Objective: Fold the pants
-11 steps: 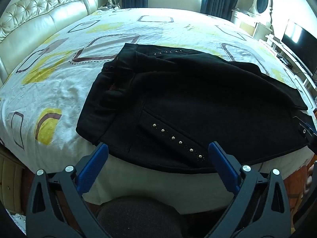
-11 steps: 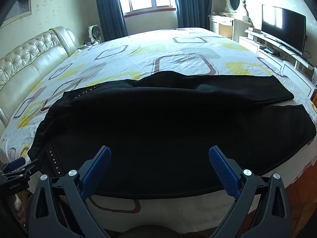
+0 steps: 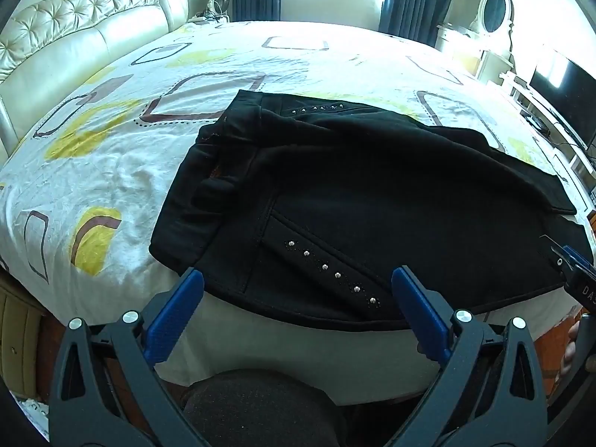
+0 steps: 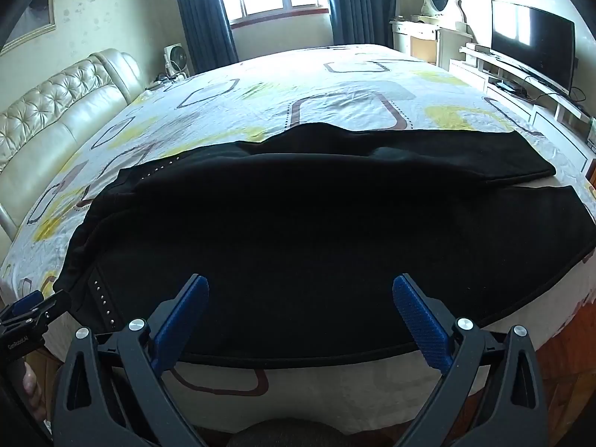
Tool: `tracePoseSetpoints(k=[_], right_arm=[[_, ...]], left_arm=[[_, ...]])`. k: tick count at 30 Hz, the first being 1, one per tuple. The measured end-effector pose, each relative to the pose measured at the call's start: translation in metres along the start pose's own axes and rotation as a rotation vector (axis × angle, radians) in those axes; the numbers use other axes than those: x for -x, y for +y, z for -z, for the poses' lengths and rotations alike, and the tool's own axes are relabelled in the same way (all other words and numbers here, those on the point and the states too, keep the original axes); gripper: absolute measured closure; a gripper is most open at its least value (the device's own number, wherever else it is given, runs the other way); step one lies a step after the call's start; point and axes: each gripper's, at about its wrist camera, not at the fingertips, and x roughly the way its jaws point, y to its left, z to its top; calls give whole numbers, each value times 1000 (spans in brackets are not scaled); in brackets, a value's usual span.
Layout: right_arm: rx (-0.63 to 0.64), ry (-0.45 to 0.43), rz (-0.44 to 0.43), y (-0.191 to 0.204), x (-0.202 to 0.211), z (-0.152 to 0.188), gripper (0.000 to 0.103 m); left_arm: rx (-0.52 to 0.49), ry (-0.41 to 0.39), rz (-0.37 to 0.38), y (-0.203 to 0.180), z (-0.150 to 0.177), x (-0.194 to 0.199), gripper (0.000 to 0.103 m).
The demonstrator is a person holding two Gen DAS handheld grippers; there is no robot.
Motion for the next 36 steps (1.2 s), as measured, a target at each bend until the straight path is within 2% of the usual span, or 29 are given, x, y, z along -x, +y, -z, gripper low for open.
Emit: tracePoseSetpoints(k=[36], right_arm=[[34,49,-20,11,-1,11,4]], left_arm=[[0,26,-9,1,5,-5,2]])
